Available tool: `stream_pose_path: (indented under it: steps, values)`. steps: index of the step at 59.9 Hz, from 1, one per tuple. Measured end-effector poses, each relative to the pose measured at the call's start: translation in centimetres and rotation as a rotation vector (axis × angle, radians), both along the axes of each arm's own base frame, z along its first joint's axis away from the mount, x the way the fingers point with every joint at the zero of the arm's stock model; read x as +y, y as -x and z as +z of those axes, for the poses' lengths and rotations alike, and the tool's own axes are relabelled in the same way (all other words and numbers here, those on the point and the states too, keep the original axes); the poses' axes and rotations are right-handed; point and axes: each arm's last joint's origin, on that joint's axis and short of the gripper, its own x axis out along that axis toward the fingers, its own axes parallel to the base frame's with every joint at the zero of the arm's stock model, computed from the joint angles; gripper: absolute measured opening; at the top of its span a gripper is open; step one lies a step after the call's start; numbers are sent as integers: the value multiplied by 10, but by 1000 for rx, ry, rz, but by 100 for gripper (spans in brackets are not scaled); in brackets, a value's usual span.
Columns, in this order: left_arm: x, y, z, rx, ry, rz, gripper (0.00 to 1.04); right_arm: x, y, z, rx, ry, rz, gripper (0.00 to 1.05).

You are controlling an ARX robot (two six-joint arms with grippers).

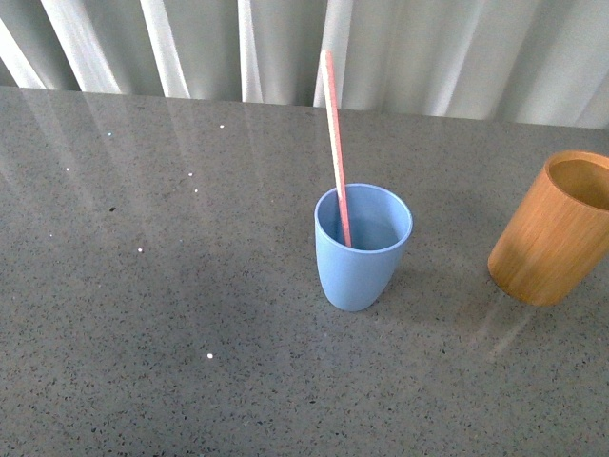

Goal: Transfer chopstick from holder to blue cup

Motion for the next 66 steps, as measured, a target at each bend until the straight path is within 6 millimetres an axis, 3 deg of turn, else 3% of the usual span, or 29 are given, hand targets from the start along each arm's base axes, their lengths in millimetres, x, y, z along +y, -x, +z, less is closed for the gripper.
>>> stream_pose_path:
  steps: [7, 15, 26, 29, 31, 37, 41, 60, 66]
  values:
    - [0, 0, 0, 0, 0, 0, 98, -54, 34, 21, -80, 48, -229, 95]
    - [0, 0, 0, 0, 0, 0, 98, -82, 66, 17, -90, 80, -332, 95]
    - [0, 0, 0, 0, 0, 0, 98, -112, 102, -9, -91, 102, -413, 95]
    - [0, 0, 0, 0, 0, 0, 98, -124, 109, -25, -43, 90, -425, 95]
    - [0, 0, 0, 0, 0, 0, 98, -131, 117, -41, 46, 74, -368, 88]
    - [0, 0, 0, 0, 0, 0, 98, -124, 140, -76, 124, 47, -294, 70]
    - [0, 0, 0, 0, 0, -2, 98, -112, 150, -88, 146, 39, -289, 59]
    - [0, 0, 0, 0, 0, 0, 98, -63, 179, -103, 137, 47, -281, 1]
    - [0, 0, 0, 0, 0, 0, 98, -52, 188, -107, 133, 47, -276, 1]
